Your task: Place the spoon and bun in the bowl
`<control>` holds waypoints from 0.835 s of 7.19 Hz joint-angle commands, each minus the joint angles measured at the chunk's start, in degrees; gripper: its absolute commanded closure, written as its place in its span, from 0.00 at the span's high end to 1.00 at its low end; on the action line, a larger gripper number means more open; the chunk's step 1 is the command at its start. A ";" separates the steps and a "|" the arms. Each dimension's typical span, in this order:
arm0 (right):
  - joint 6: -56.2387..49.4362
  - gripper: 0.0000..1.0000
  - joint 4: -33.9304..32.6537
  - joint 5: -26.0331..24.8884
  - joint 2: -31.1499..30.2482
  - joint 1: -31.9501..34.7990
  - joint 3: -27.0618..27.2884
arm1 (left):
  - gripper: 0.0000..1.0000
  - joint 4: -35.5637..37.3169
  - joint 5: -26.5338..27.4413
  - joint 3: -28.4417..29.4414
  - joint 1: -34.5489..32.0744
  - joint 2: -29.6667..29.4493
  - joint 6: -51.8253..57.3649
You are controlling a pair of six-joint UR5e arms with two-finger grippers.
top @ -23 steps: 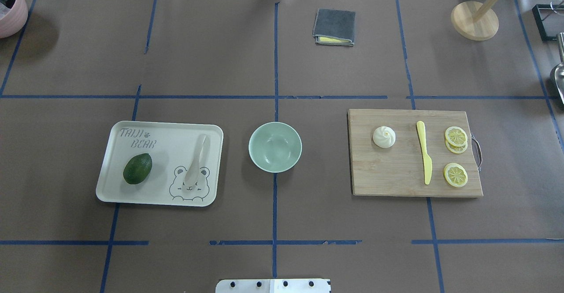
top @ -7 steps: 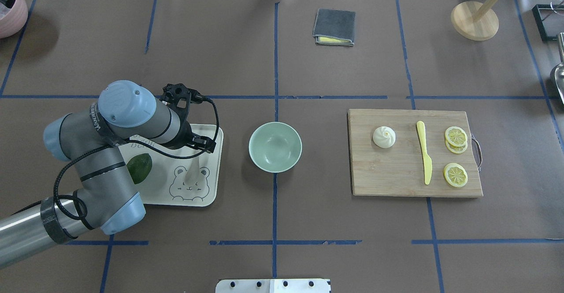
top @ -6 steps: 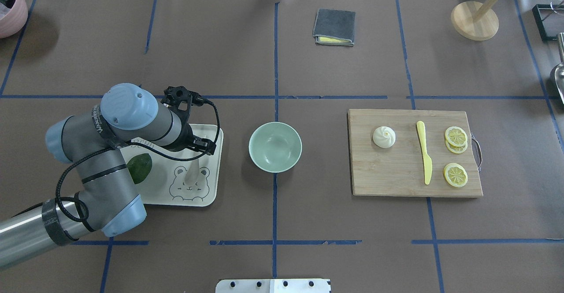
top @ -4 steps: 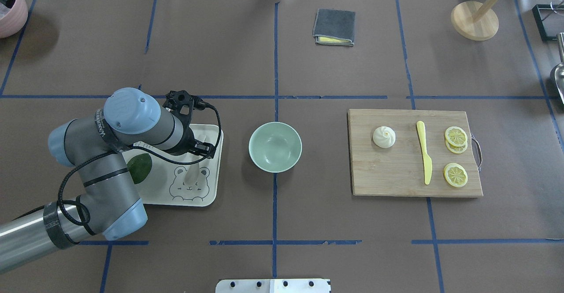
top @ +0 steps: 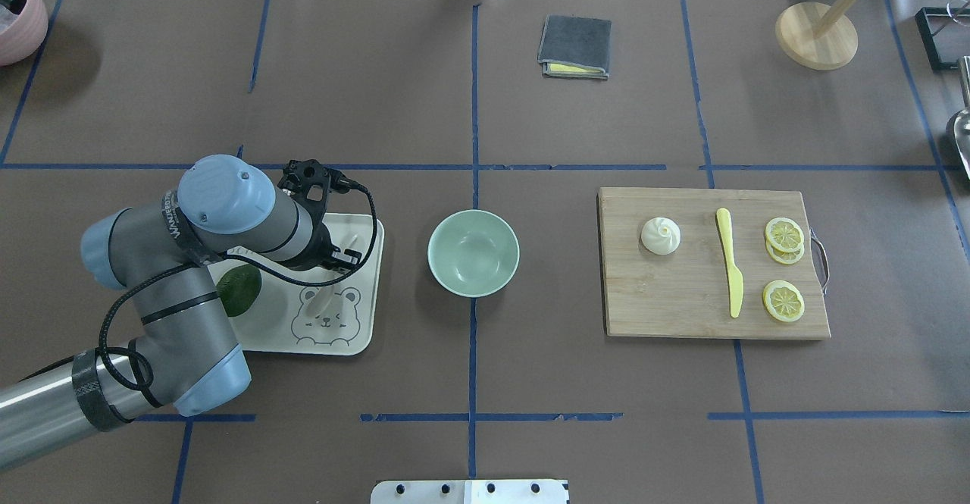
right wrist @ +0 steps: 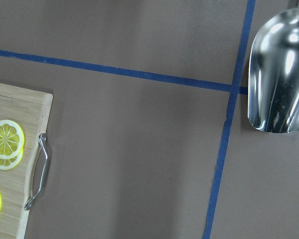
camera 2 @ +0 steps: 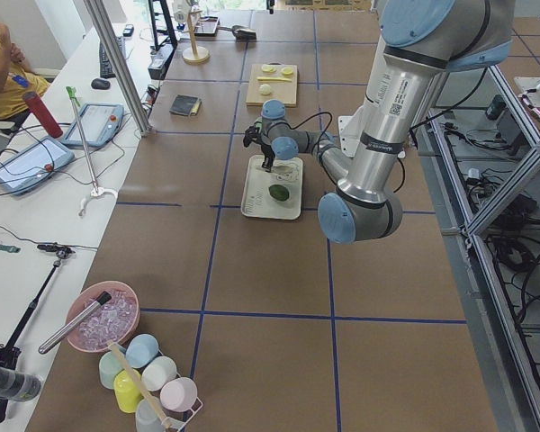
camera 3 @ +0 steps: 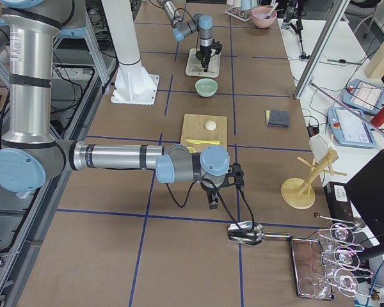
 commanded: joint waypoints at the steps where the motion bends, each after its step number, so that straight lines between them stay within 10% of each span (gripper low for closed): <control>1: 0.00 1.00 -0.10 0.16 0.10 -0.14 -0.07 | 0.00 0.67 -0.22 -0.71 -0.10 -0.19 -1.02; 6: 20.14 1.00 0.25 1.92 1.86 -5.82 8.33 | 0.00 7.18 0.04 -1.72 -1.69 -12.79 -11.71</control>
